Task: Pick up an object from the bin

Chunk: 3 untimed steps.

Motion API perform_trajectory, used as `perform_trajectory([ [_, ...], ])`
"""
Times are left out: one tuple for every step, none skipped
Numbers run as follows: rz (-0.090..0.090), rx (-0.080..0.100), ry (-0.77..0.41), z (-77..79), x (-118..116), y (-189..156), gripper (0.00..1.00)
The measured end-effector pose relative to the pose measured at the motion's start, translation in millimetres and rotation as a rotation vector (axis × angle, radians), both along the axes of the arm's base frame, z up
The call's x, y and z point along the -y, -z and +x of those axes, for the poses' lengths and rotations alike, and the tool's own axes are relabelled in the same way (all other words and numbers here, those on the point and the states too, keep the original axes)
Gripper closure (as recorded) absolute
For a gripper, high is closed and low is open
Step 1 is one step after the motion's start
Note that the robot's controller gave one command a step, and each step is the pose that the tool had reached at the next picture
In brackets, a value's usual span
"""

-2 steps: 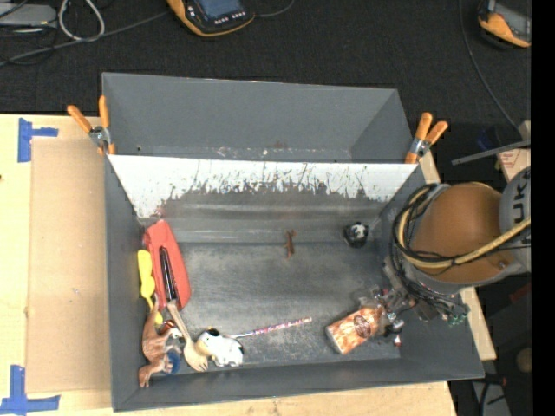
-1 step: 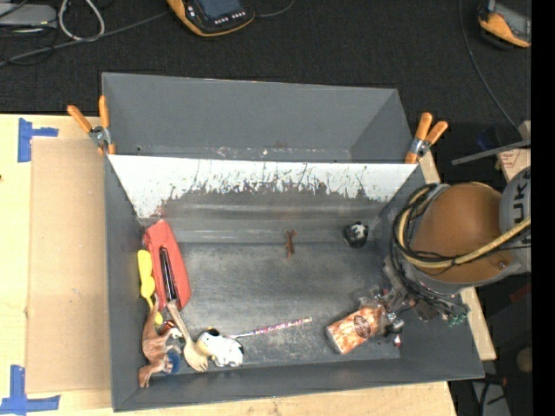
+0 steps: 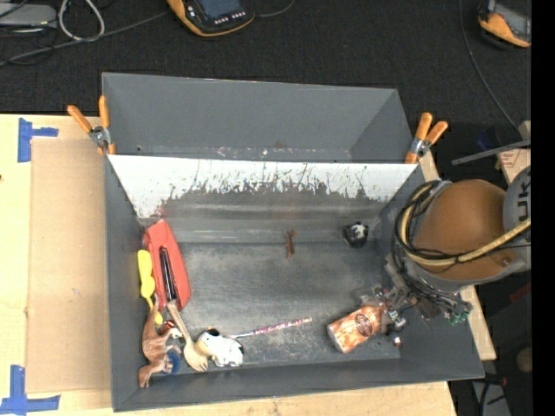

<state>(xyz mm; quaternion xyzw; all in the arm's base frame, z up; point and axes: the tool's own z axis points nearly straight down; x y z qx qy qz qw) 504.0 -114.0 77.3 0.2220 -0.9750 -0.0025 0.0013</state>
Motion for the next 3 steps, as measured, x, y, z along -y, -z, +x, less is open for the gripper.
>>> perform_trajectory([
  [0.001, 0.000, 0.001, 0.0, -0.7, -12.5, 1.00],
  [0.004, -0.009, 0.002, -2.1, -1.9, -37.0, 1.00],
  [0.004, -0.007, 0.002, -1.2, -2.1, -76.5, 1.00],
])
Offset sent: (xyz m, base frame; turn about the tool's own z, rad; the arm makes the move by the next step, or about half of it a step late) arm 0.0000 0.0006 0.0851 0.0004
